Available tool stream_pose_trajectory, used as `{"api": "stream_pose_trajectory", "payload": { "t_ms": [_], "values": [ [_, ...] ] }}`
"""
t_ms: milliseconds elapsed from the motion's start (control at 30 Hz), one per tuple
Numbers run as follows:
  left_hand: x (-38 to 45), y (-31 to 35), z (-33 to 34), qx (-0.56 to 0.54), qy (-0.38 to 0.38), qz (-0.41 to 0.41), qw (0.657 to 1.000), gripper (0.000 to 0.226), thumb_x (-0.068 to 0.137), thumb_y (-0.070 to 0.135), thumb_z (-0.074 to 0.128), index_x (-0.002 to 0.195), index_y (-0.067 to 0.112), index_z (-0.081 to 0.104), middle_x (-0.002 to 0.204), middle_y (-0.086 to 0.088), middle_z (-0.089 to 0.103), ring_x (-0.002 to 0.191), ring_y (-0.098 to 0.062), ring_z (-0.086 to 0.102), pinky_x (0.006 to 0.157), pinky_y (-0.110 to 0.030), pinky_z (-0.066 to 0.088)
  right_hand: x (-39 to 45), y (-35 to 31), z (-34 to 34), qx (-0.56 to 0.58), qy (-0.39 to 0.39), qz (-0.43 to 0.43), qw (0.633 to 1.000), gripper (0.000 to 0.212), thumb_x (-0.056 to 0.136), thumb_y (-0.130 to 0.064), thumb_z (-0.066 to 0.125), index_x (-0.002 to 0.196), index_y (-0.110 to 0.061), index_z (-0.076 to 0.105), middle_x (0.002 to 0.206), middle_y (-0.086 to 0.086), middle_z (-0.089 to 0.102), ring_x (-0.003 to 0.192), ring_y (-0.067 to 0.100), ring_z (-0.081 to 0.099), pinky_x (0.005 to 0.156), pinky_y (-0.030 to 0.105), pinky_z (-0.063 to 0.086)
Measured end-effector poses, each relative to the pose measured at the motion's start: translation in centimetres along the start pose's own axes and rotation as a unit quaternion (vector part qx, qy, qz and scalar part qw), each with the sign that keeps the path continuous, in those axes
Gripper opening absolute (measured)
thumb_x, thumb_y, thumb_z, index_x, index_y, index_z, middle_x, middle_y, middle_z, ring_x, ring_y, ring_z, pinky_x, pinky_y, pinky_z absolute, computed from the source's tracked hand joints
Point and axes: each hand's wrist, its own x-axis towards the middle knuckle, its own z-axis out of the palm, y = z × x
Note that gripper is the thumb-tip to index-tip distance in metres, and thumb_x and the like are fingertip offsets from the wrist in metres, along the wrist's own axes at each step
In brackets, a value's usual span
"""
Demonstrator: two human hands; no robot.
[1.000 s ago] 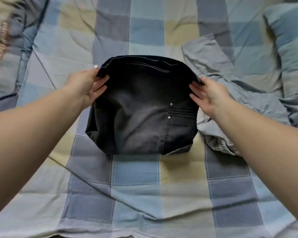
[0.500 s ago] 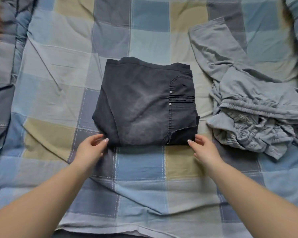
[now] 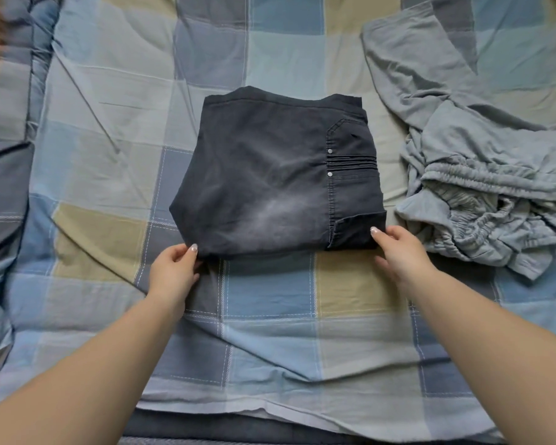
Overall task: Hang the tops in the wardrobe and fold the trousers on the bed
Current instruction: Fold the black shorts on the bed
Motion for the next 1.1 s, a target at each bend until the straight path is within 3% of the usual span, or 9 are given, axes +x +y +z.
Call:
{"api": "stream_pose_trajectory", "payload": {
  "t_ms": [100,233,367,500,633,733,833,967,1100],
  "values": [
    [0.3,0.6,0.8,-0.023,-0.056,-0.031,0.998,0.015,0.094,0.035,0.058,0.096,0.021,0.061,0.097,0.007,0.068,0.088,-0.006,0.063,0.080,-0.029,0.046,0.5,-0.3,0.2,0.053,-0.001,0.032,0.998,0.017,0.091,-0.034,0.060,0.098,-0.019,0.061,0.103,-0.004,0.060,0.095,0.012,0.055,0.086,0.032,0.048],
    [0.1,0.6,0.4,0.020,-0.030,0.021,0.999,0.029,0.092,0.036,0.059,0.072,0.016,0.056,0.054,0.007,0.057,0.044,-0.006,0.049,0.044,-0.019,0.038,-0.1,0.7,-0.1,0.064,0.023,0.021,0.997,0.014,0.087,-0.029,0.067,0.078,-0.020,0.061,0.080,-0.001,0.061,0.071,0.012,0.051,0.065,0.024,0.044],
    [-1.6,-2.1,-2.2,0.101,-0.009,0.009,0.995,0.037,0.088,0.045,0.061,0.076,0.010,0.058,0.073,-0.009,0.059,0.069,-0.024,0.055,0.070,-0.037,0.046,-3.4,4.1,-0.7,0.030,0.018,0.045,0.998,0.015,0.087,-0.029,0.067,0.081,-0.016,0.063,0.057,-0.005,0.049,0.047,0.009,0.037,0.042,0.017,0.032],
    [-5.4,-7.3,-5.4,0.171,-0.024,-0.038,0.984,0.041,0.090,0.045,0.058,0.076,0.006,0.058,0.076,-0.013,0.061,0.074,-0.025,0.057,0.083,-0.045,0.051,-7.9,9.1,-1.3,-0.019,-0.001,0.073,0.997,0.017,0.087,-0.031,0.066,0.088,-0.014,0.064,0.061,-0.006,0.048,0.054,0.010,0.037,0.051,0.023,0.029],
    [-10.7,-13.3,-9.1,0.196,-0.035,-0.106,0.974,0.045,0.091,0.044,0.059,0.075,0.002,0.061,0.080,-0.015,0.068,0.077,-0.029,0.063,0.081,-0.043,0.050,-13.1,14.3,-1.8,-0.048,-0.015,0.106,0.993,0.027,0.087,-0.029,0.067,0.065,-0.022,0.053,0.045,-0.015,0.045,0.050,0.005,0.035,0.047,0.019,0.028],
    [-13.4,-15.6,-10.8,0.182,-0.029,-0.136,0.973,0.037,0.089,0.043,0.060,0.071,0.013,0.052,0.062,-0.005,0.051,0.062,-0.019,0.049,0.072,-0.036,0.046,-15.5,17.0,-2.2,-0.062,-0.047,0.133,0.988,0.030,0.087,-0.030,0.067,0.064,-0.024,0.048,0.054,-0.014,0.045,0.053,0.006,0.036,0.051,0.021,0.027],
    [-13.4,-15.5,-11.5,0.160,-0.012,-0.121,0.980,0.039,0.091,0.041,0.058,0.066,0.014,0.050,0.059,-0.002,0.043,0.064,-0.019,0.042,0.073,-0.038,0.044,-15.8,17.1,-2.2,-0.121,-0.055,0.100,0.986,0.013,0.087,-0.032,0.066,0.084,-0.022,0.059,0.080,-0.005,0.059,0.071,0.010,0.052,0.064,0.023,0.039],
    [-10.3,-12.0,-10.5,0.152,0.051,-0.049,0.986,0.031,0.093,0.038,0.057,0.096,0.009,0.063,0.091,-0.012,0.062,0.083,-0.021,0.053,0.087,-0.044,0.048,-13.3,13.4,-1.5,-0.135,0.035,0.002,0.990,0.028,0.085,-0.035,0.067,0.107,-0.019,0.059,0.103,-0.004,0.061,0.095,0.012,0.056,0.082,0.024,0.038],
    [-6.7,-6.9,-7.4,0.149,0.053,0.014,0.987,0.032,0.093,0.030,0.059,0.116,0.009,0.061,0.105,-0.006,0.065,0.096,-0.018,0.059,0.083,-0.029,0.047,-8.7,8.0,0.7,-0.118,0.028,-0.065,0.991,0.039,0.086,-0.034,0.065,0.120,-0.016,0.056,0.109,-0.004,0.062,0.101,0.013,0.058,0.084,0.023,0.040]
  ]
}}
